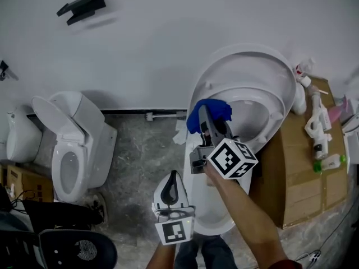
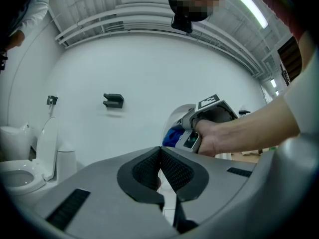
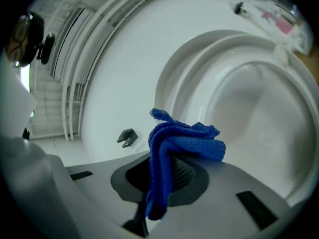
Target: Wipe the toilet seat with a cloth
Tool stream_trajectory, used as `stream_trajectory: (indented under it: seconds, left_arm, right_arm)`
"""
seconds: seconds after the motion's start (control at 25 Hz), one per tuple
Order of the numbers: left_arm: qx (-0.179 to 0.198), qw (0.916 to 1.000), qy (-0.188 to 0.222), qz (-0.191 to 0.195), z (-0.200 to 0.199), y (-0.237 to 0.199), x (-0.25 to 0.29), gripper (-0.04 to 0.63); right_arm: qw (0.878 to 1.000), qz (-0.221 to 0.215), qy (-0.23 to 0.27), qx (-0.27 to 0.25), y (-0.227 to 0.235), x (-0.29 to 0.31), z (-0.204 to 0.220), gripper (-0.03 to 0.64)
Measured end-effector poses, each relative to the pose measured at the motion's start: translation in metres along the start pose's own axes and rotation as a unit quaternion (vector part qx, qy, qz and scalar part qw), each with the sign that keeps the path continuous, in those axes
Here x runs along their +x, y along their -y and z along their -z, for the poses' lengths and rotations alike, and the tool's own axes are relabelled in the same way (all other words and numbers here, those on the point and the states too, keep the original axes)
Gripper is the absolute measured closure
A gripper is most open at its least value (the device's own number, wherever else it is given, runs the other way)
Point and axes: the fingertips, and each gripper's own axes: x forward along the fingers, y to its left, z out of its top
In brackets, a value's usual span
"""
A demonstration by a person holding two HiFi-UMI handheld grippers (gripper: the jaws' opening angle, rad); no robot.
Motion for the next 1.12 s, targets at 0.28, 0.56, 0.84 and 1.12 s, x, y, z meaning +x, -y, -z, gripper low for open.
stream_trajectory:
  seconds: [0.28,0.56,0.84,1.12]
  left_arm:
    - [0.0,1.0,0.0,0.004,-0.011,0.018,0.002,0.58]
    - [0.007,0.9998,-0.001,0.02,-0.017,0.045,0.007,0.58]
    - [0.007,0.9991,0.002,0.041,-0.019,0.087,0.017,0.58]
    - [0.007,0.9978,-0.003,0.066,-0.018,0.127,0.026,0.58]
  right_arm:
    - [0.948,0.038,-0.057,-0.312,-0.012,-0.001,-0.018,0.563]
    - [0.924,0.064,-0.044,-0.373,-0.002,-0.015,-0.055,0.563]
    - [0.925,0.089,-0.027,-0.369,0.035,-0.041,-0.107,0.563]
    - [0.927,0.092,-0.025,-0.364,0.06,-0.065,-0.135,0.563]
